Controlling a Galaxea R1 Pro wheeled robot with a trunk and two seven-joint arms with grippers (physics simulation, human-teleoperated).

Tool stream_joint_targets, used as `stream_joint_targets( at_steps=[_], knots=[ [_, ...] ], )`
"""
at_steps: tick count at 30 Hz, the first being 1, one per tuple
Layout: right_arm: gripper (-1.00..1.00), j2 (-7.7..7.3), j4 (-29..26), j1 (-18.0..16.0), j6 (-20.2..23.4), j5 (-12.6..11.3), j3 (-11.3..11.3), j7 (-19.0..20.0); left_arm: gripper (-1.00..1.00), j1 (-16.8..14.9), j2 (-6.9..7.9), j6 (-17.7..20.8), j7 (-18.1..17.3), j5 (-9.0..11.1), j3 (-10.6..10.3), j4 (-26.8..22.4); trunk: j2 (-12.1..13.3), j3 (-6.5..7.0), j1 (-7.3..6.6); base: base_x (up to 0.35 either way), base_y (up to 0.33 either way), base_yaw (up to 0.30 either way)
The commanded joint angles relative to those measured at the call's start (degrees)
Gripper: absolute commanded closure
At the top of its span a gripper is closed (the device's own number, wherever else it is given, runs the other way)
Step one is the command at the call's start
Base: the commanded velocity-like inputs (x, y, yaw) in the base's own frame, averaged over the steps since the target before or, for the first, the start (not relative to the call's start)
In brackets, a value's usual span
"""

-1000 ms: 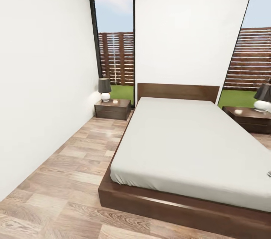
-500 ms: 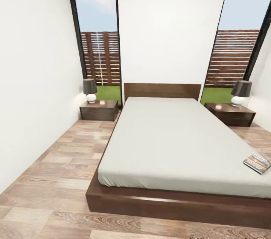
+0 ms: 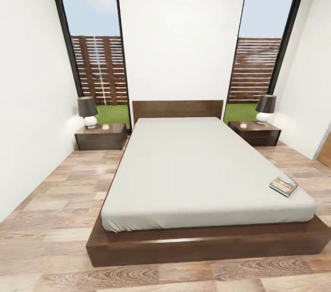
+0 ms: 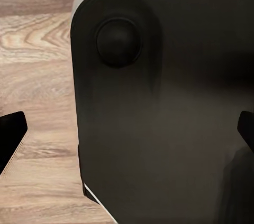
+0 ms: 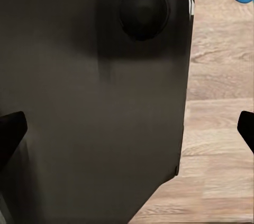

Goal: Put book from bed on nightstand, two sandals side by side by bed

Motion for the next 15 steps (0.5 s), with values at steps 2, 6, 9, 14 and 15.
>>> stream_joint_targets(
  at_steps=[2,6,9,14,15],
  knots=[
    [-1.0,-0.02,-0.04,-0.02,-0.01,-0.04,0.01,0.07,-1.0,0.0,0.0,-0.01,-0.01,-0.01,-0.01,-0.08,-0.03,-0.1,0.0,0.0,0.0,-0.282],
    [-1.0,-0.01,-0.06,-0.02,-0.01,-0.07,0.01,0.08,-1.0,0.0,0.03,-0.04,-0.01,-0.01,-0.01,-0.1,-0.03,-0.21,0.0,0.0,0.0,-0.282],
    [-1.0,-0.02,-0.07,-0.02,-0.01,-0.05,0.01,0.08,-1.0,0.0,0.03,-0.48,-0.01,-0.01,-0.01,-0.09,-0.03,-0.29,0.0,0.0,0.0,-0.282],
    [-1.0,-0.03,-0.03,-0.02,-0.01,-0.03,0.01,0.08,-1.0,0.0,0.02,-1.15,-0.01,0.0,-0.01,-0.03,-0.03,-0.43,0.0,0.0,0.0,-0.282],
    [-1.0,-0.04,-0.01,-0.02,-0.01,-0.03,0.01,0.08,-1.0,0.0,0.02,-1.17,-0.01,0.02,-0.01,-0.03,-0.03,-0.46,0.0,0.0,0.0,-0.282]
  ],
)
